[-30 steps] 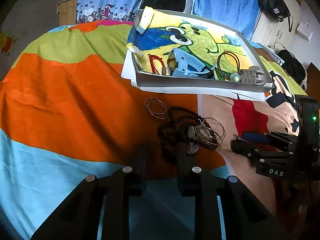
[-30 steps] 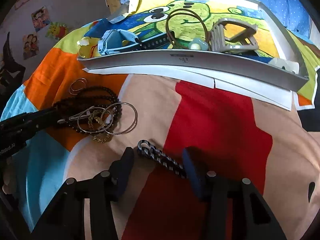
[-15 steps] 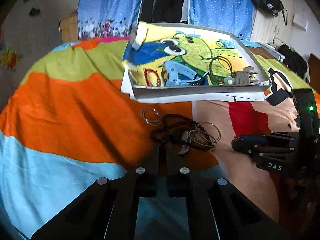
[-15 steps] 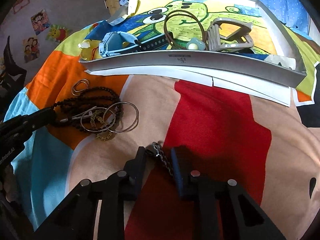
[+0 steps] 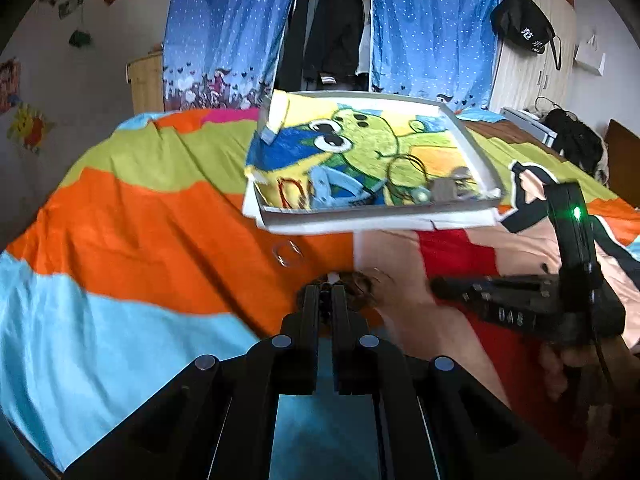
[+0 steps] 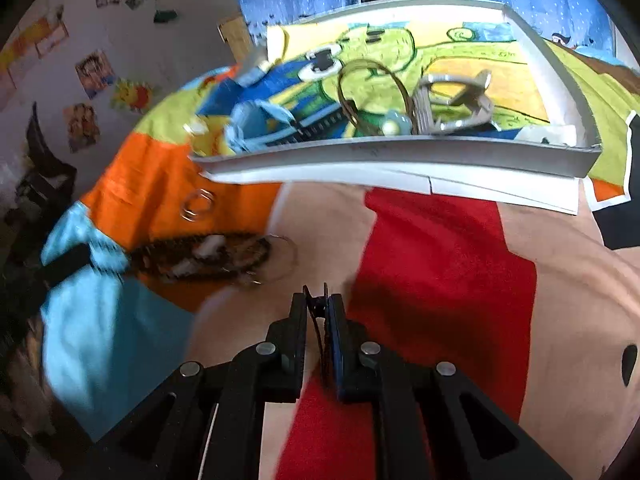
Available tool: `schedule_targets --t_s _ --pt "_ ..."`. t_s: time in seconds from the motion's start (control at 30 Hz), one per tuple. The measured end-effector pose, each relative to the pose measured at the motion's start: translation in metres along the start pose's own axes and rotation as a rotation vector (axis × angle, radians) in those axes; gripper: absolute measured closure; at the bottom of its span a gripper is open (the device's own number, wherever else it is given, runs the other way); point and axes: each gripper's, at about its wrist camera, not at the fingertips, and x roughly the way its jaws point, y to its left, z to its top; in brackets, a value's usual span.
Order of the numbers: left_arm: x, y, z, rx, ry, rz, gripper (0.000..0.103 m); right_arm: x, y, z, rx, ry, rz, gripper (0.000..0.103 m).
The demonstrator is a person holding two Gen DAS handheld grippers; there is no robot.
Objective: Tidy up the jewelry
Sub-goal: 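Carry the hair clip and bracelet into the white tray and open both tools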
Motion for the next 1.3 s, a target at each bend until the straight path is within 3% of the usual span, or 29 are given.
schedule_targets --t_s 0.27,0.43,0.73,1.07,1.3 --pt "-0.041 -0.02 0.001 -0.055 -0.04 -0.028 0.1 -0.037 0.002 -0.001 0.096 -0.069 0.147 0.092" --pt "-0.06 -0.032 0.021 -0.085 -0.054 -0.045 0.1 -0.057 -0.01 0.005 0.178 -0.13 0.235 0.092" --pt "-0.08 -0.065 0.072 -0.003 -0.123 -0.058 0.1 -0.092 -0.027 0.018 0.209 -0.264 0.301 0.092" --pt "-0.033 -0.082 0.14 -0.006 -0.179 -0.09 0.1 -0.119 -0.056 0.057 0.106 -0.475 0.208 0.092" --pt "0.03 -0.091 0.187 -0.001 -0.193 -0.105 0.1 -0.097 -0.09 0.076 0.095 -0.504 0.058 0.092"
